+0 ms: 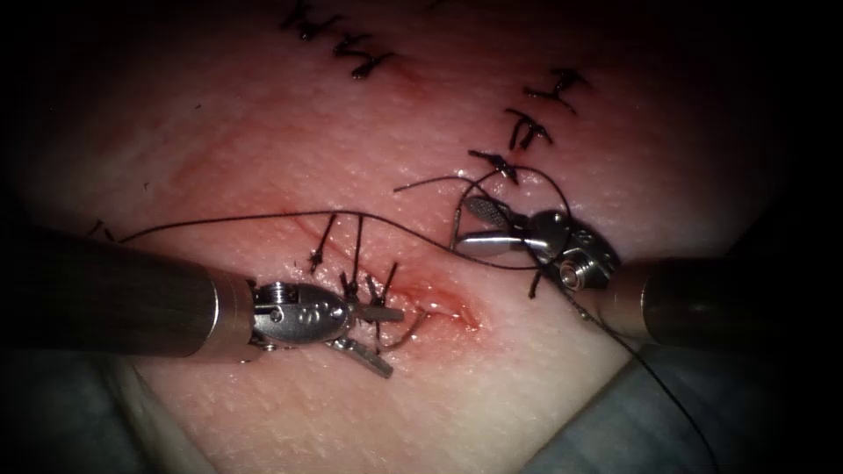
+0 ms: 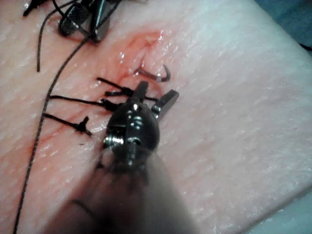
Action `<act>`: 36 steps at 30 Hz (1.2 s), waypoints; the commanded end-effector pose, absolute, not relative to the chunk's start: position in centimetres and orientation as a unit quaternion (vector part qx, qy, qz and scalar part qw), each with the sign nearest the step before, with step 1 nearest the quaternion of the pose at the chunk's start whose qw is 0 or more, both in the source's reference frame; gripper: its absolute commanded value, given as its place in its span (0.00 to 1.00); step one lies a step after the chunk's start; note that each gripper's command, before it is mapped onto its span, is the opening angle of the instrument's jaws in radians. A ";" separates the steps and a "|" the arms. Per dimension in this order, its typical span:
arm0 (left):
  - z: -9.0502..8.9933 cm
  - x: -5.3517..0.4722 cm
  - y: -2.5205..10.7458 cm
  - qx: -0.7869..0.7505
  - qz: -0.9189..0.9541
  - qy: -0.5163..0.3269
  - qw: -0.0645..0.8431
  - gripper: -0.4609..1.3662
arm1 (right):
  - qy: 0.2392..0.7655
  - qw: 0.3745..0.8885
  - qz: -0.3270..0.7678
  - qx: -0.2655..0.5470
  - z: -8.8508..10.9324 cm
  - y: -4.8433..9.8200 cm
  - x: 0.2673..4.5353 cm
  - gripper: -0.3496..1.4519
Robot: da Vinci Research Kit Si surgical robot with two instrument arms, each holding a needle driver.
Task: Wound Closure
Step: Grab the needle with the left hand and rotate it through the skin
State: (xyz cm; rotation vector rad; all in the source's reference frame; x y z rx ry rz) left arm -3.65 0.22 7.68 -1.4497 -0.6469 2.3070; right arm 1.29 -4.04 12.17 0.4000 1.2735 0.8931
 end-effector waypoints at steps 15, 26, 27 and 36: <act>7.7 -3.85 0.3 -0.570 0.781 -0.217 0.135 0.58 | 0.574 0.695 0.392 0.185 12.2 -4.1 1.32 0.80; 7.6 -3.96 0.3 -0.580 0.777 -0.215 0.116 0.46 | 0.575 0.694 0.391 0.187 12.2 -4.1 1.32 0.79; 7.6 -3.97 0.3 -0.581 0.777 -0.215 0.116 0.41 | 0.575 0.694 0.391 0.187 12.2 -4.1 1.32 0.79; 7.7 -4.04 0.3 -0.582 0.771 -0.224 0.126 0.06 | 0.574 0.691 0.394 0.191 12.2 -4.2 1.31 0.79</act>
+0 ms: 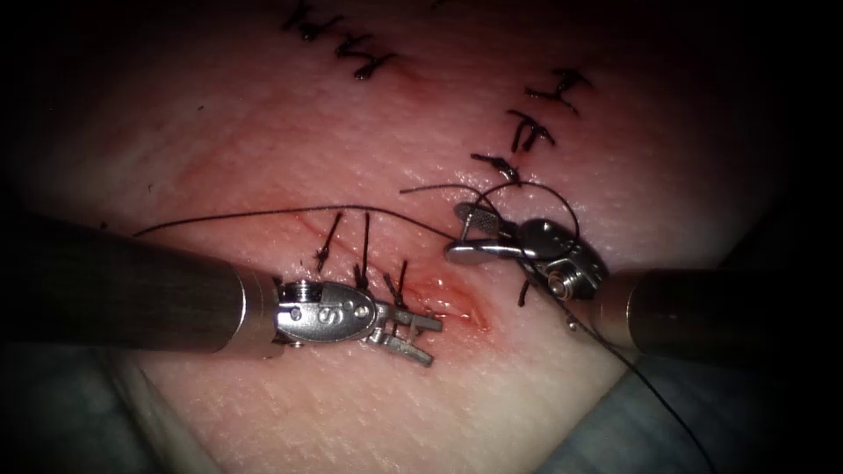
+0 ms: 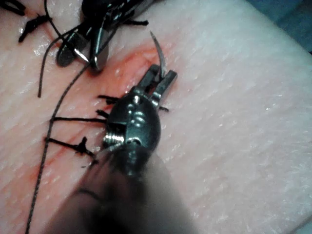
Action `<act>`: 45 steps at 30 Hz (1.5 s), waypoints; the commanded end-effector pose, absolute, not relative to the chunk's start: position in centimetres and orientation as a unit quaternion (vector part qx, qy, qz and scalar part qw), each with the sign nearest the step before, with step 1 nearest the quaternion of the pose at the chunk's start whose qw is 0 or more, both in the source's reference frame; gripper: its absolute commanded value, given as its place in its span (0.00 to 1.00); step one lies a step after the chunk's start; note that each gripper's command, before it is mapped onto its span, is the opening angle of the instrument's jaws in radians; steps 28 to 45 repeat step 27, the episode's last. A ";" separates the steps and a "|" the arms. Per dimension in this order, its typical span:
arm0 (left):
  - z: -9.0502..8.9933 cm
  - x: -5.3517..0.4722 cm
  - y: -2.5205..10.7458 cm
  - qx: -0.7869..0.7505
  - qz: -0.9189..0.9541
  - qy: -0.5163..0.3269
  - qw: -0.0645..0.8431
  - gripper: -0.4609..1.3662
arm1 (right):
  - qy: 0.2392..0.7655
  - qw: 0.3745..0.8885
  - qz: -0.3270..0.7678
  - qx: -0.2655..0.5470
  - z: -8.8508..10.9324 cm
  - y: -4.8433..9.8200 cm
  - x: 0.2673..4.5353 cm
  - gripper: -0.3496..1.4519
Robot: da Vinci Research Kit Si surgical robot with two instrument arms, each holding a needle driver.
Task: Wound Closure
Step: Grab the needle with the left hand and rotate it through the skin
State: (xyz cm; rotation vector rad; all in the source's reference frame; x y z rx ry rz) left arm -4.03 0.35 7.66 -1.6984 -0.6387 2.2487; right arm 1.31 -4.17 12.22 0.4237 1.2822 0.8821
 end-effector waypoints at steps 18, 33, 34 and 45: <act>7.6 -4.03 0.4 -0.589 0.755 -0.260 0.125 0.06 | 0.574 0.690 0.396 0.193 12.2 -4.2 1.31 0.80; 7.6 -4.05 0.4 -0.591 0.755 -0.256 0.120 0.06 | 0.573 0.689 0.398 0.195 12.2 -4.2 1.31 0.80; 7.6 -4.05 0.4 -0.591 0.755 -0.256 0.120 0.06 | 0.573 0.689 0.398 0.195 12.2 -4.2 1.31 0.80; 7.6 -4.05 0.4 -0.591 0.755 -0.256 0.120 0.06 | 0.573 0.689 0.398 0.195 12.2 -4.2 1.31 0.80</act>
